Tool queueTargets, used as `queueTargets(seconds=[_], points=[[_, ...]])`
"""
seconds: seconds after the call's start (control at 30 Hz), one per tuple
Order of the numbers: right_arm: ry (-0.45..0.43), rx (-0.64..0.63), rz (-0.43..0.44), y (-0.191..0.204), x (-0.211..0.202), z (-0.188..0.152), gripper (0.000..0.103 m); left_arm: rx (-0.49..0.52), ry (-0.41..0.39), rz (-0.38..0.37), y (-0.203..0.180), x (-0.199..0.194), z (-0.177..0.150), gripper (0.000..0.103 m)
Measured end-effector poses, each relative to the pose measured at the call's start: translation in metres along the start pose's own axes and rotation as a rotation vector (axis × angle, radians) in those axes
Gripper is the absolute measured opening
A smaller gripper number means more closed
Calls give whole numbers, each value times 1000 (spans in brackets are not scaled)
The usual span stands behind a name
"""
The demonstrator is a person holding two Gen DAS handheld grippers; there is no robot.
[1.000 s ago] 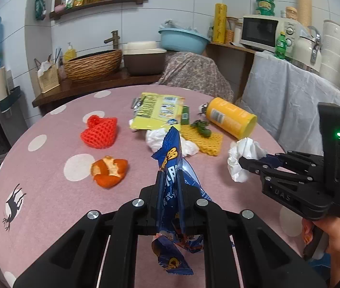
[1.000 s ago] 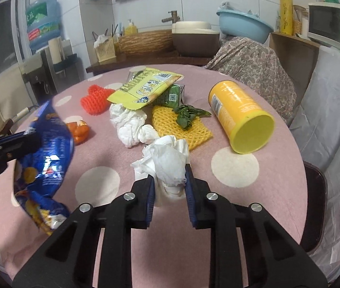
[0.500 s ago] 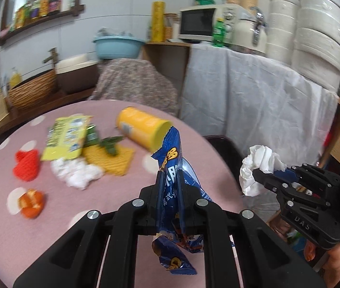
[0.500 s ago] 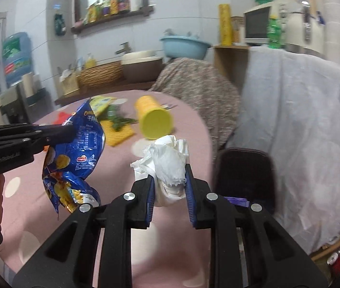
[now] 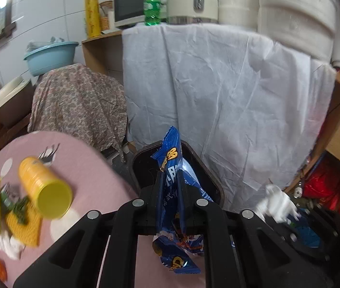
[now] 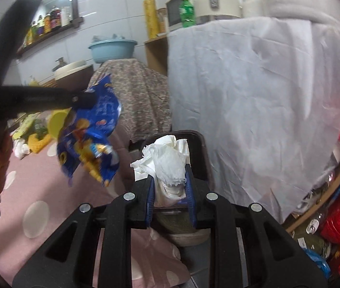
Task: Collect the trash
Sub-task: 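Carry chip bag and tissue over the bin and release both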
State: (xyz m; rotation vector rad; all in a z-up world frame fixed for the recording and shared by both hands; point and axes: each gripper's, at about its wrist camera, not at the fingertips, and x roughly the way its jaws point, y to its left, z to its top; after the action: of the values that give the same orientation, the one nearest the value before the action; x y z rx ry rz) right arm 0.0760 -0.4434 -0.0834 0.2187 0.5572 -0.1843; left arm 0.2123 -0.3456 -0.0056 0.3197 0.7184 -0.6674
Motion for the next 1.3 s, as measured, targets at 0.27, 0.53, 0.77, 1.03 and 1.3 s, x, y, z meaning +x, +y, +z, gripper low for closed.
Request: queueTargets(seconds=[0.27, 0.53, 0.77, 1.03, 1.3], points=[[42, 68, -32, -37, 19, -14, 24, -2, 186, 26, -17, 110, 15, 12], [98, 112, -17, -59, 47, -26, 24, 27, 302, 100, -17, 177, 17, 26], [154, 112, 7, -66, 80, -30, 24, 26, 250, 98, -19, 167, 26, 63], [251, 71, 83, -47, 151, -20, 24, -42, 86, 41, -2, 94, 35, 70], [388, 49, 103, -30, 234, -22, 27, -46, -1, 65, 13, 52, 34, 78]])
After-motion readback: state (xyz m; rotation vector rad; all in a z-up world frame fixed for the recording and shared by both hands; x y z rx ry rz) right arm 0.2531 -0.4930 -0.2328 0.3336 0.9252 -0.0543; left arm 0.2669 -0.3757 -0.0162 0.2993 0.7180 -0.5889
